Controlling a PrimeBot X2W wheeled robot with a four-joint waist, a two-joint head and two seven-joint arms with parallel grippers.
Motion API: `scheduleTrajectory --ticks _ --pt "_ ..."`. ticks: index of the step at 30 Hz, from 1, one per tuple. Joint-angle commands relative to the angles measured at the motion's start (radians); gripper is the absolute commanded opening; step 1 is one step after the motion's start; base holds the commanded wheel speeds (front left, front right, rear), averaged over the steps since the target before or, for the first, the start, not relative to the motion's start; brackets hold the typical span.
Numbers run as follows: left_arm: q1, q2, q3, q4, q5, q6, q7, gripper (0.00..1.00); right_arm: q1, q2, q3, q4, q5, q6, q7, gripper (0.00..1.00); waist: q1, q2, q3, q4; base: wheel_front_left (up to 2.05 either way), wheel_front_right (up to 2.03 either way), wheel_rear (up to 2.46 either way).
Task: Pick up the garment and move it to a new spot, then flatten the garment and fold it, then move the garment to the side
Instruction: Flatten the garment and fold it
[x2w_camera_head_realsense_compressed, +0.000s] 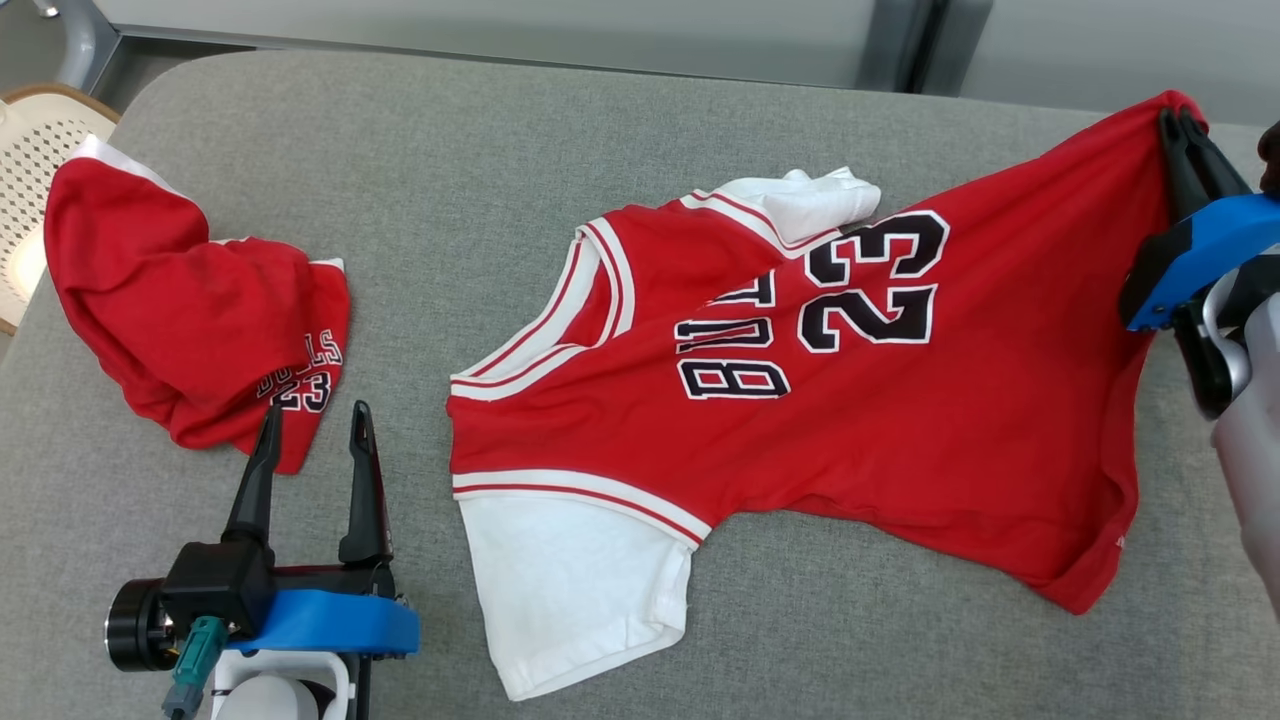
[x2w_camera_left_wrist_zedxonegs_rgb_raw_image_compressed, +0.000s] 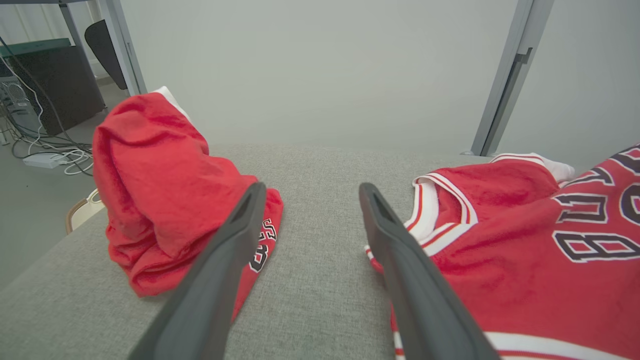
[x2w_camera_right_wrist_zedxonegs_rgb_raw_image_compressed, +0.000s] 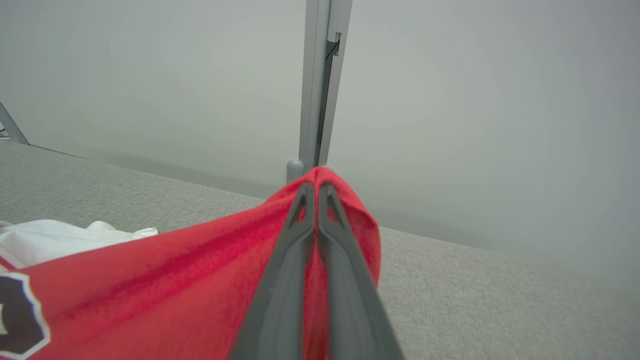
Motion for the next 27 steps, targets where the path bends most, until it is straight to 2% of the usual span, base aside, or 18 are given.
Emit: scheduleTrajectory --ticks 1,2,7,15,18,19,20,21,27 --pt "-0.012 0.000 0.003 -0.004 -0.006 0.005 0.000 1.00 -0.005 0.013 -0.001 0.020 0.002 0.000 -0.006 0.68 -0.0001 0.0000 0.002 -0.002 0.00 0.00 0.00" --pt "-0.010 0.000 0.004 -0.004 -0.005 0.007 0.000 1.00 0.003 0.017 -0.001 0.032 0.007 0.000 -0.008 1.00 -0.0001 0.0000 0.001 -0.006 0.00 0.00 0.00" --pt "0.001 0.001 0.011 -0.003 0.008 0.006 0.000 1.00 0.058 0.009 0.002 0.011 0.018 0.000 -0.012 1.00 -0.0001 0.0000 -0.014 -0.036 0.00 0.00 0.00" --pt "0.026 0.000 0.043 -0.007 0.031 0.003 0.000 1.00 0.302 -0.014 -0.097 -0.286 0.026 0.000 -0.013 1.00 -0.0001 0.0000 -0.061 -0.103 0.00 0.00 0.00" --pt "0.039 0.000 0.053 -0.008 0.038 -0.001 0.000 1.00 0.411 0.010 -0.146 -0.412 0.012 0.000 -0.012 1.00 -0.0001 0.0000 -0.079 -0.124 0.00 0.00 0.00" --pt "0.039 0.000 0.053 -0.008 0.038 -0.001 0.000 1.00 0.411 0.010 -0.146 -0.412 0.012 0.000 -0.012 1.00 -0.0001 0.0000 -0.079 -0.124 0.00 0.00 0.00" --pt "0.049 0.000 0.060 -0.009 0.041 0.001 0.000 1.00 0.484 0.035 -0.169 -0.493 0.000 0.000 -0.012 1.00 -0.0001 0.0000 -0.090 -0.138 0.00 0.00 0.00" --pt "0.049 0.000 0.060 -0.009 0.041 0.001 0.000 1.00 0.484 0.035 -0.169 -0.493 0.000 0.000 -0.012 1.00 -0.0001 0.0000 -0.090 -0.138 0.00 0.00 0.00" --pt "0.071 0.000 0.076 -0.010 0.047 -0.004 0.000 1.00 0.669 0.121 -0.194 -0.683 -0.041 0.000 -0.013 1.00 -0.0001 0.0000 -0.116 -0.165 0.00 0.00 0.00"
